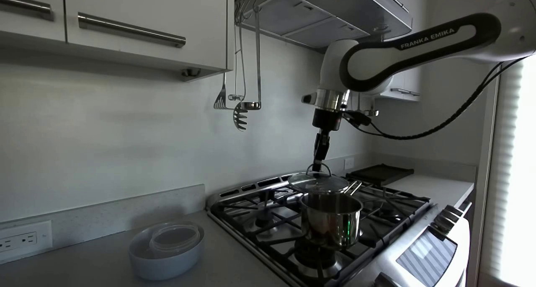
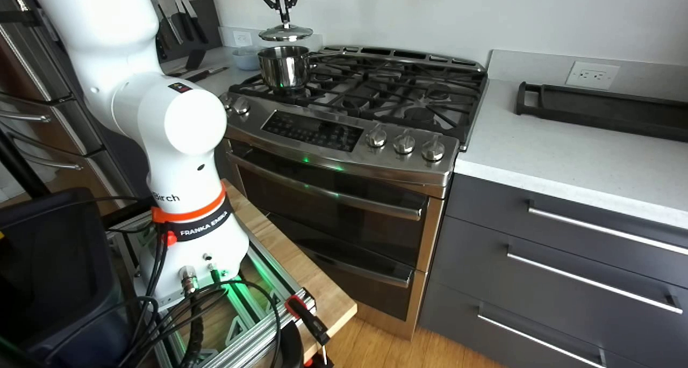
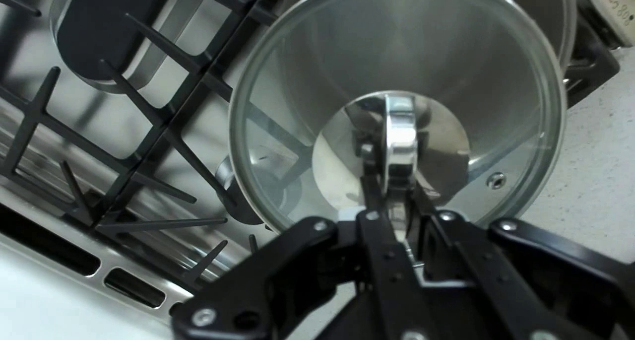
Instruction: Move the silver pot to the left
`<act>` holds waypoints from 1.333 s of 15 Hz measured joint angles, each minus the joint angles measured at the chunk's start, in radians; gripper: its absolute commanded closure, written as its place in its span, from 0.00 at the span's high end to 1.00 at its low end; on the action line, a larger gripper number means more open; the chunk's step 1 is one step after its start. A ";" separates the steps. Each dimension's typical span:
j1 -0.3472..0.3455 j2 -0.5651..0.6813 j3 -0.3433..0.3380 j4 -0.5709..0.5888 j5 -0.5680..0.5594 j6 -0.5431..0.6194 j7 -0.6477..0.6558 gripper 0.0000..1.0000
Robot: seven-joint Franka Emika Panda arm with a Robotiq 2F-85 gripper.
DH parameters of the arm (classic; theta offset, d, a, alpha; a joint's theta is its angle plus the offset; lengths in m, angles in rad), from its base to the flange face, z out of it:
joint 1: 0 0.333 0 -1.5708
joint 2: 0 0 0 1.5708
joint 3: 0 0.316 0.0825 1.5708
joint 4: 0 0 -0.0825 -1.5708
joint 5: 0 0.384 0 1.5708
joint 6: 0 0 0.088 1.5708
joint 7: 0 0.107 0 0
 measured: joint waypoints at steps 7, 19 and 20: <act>0.000 -0.044 0.000 -0.084 -0.001 0.069 0.051 0.04; 0.008 -0.084 0.000 -0.178 -0.001 0.120 0.124 0.04; 0.008 -0.086 0.000 -0.183 -0.001 0.122 0.130 0.04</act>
